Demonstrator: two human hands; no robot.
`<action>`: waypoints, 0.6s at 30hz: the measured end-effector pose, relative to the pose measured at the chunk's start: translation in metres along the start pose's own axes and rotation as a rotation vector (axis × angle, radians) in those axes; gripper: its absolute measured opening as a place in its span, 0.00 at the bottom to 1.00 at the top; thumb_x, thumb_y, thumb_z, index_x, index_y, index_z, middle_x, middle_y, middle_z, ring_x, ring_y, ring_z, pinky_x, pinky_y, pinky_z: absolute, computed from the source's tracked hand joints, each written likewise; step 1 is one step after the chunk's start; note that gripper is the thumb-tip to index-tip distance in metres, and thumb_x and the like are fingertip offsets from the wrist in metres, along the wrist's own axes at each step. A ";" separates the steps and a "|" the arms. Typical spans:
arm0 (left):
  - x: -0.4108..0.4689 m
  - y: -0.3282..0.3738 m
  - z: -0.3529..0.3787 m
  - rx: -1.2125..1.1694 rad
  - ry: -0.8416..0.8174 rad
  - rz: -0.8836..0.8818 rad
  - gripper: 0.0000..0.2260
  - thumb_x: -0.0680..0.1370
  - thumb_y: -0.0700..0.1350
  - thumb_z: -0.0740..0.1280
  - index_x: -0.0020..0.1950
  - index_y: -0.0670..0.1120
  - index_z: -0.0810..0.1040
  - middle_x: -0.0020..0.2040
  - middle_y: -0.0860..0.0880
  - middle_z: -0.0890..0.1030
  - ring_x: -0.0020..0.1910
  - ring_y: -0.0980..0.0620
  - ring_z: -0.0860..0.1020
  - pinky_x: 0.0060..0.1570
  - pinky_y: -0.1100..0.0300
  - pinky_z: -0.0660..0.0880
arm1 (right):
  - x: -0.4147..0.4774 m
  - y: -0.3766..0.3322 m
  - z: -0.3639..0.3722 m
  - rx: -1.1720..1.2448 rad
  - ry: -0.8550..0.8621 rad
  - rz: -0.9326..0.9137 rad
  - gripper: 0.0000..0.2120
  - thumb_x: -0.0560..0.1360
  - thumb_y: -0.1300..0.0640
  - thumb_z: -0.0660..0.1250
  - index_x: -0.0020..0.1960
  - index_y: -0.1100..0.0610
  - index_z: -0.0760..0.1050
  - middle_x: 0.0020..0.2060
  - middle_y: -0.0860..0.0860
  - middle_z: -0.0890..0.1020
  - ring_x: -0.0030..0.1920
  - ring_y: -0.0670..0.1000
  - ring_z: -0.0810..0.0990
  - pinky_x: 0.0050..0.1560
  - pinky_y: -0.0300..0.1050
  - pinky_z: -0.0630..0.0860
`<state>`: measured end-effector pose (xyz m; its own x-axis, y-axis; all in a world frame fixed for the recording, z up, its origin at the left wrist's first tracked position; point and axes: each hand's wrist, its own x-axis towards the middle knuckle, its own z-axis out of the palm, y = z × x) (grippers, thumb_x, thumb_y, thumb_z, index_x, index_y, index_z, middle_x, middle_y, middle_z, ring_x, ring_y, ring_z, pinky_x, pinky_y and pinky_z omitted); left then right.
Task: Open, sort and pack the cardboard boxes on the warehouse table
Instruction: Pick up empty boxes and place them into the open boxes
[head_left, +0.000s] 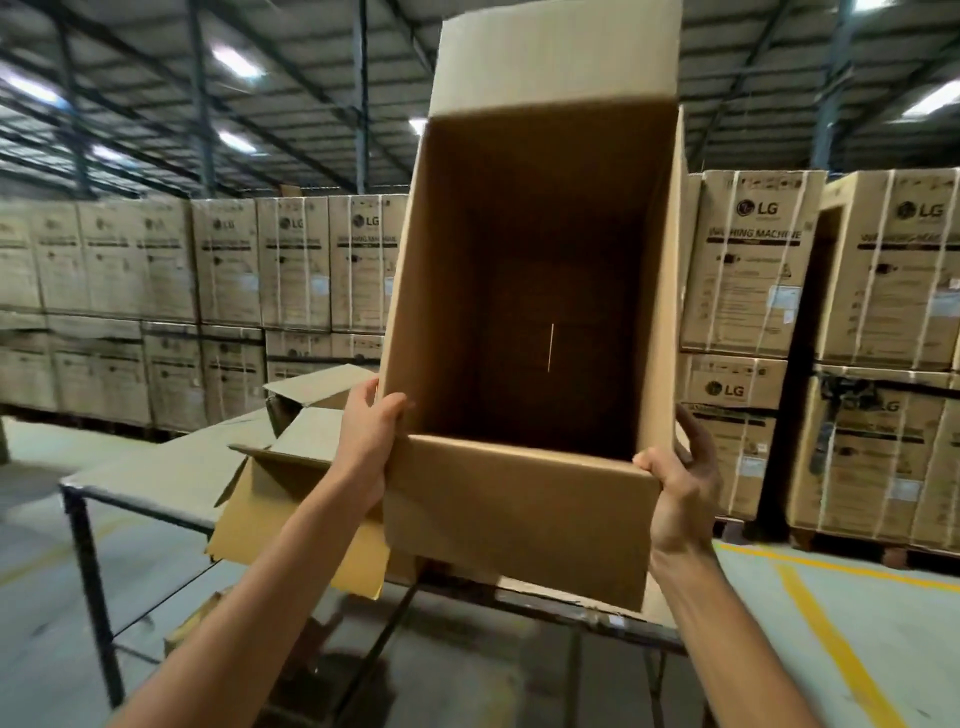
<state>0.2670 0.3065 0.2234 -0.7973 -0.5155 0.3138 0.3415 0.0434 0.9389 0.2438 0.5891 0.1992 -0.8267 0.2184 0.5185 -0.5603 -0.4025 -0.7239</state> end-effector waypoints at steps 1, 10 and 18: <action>0.013 0.006 -0.013 -0.014 0.021 0.025 0.24 0.74 0.47 0.67 0.70 0.48 0.71 0.59 0.42 0.79 0.55 0.45 0.78 0.47 0.52 0.74 | 0.003 0.006 0.020 0.006 -0.011 0.001 0.30 0.63 0.61 0.66 0.66 0.52 0.74 0.44 0.57 0.76 0.31 0.42 0.75 0.28 0.35 0.72; 0.130 0.030 -0.137 -0.031 0.173 0.147 0.27 0.72 0.41 0.67 0.71 0.46 0.70 0.60 0.43 0.79 0.57 0.44 0.80 0.56 0.47 0.79 | 0.022 0.096 0.184 0.041 0.009 0.004 0.26 0.63 0.56 0.67 0.61 0.49 0.77 0.47 0.56 0.78 0.42 0.53 0.77 0.38 0.43 0.74; 0.229 0.001 -0.198 -0.024 0.204 0.148 0.27 0.71 0.40 0.67 0.70 0.47 0.70 0.59 0.40 0.80 0.54 0.44 0.80 0.50 0.50 0.78 | 0.050 0.180 0.269 0.047 -0.026 0.101 0.37 0.58 0.48 0.70 0.65 0.63 0.72 0.41 0.57 0.76 0.38 0.53 0.75 0.38 0.45 0.73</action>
<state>0.1832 0.0196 0.2677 -0.6220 -0.6669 0.4104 0.4604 0.1125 0.8806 0.1150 0.2881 0.2176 -0.8769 0.1517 0.4561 -0.4707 -0.4630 -0.7511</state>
